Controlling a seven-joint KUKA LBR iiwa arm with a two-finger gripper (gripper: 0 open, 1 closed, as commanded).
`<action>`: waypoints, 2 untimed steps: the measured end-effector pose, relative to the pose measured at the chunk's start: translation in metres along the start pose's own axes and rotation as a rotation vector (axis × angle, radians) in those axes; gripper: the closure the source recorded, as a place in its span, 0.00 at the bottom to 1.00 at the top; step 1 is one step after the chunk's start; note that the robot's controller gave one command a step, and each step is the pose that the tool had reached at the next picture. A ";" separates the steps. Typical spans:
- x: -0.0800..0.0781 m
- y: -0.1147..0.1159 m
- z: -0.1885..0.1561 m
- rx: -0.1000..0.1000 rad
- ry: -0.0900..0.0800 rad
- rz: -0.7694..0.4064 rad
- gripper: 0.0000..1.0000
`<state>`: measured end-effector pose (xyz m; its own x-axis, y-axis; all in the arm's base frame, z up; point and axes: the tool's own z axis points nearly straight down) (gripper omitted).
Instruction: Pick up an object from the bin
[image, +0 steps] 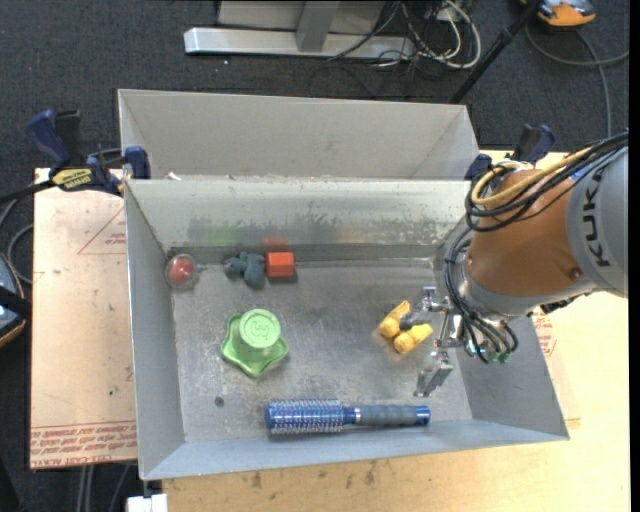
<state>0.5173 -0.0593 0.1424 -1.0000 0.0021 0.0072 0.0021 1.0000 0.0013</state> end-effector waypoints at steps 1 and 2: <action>-0.055 0.012 0.025 0.001 -0.013 -0.055 0.00; -0.110 -0.032 0.068 0.000 -0.010 -0.442 0.00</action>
Offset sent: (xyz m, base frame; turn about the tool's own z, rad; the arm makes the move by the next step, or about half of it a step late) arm 0.0526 0.0103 -0.0235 -0.0553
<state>0.6266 -0.0918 0.0738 -0.9047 -0.4261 -0.0040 -0.4261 0.9047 0.0018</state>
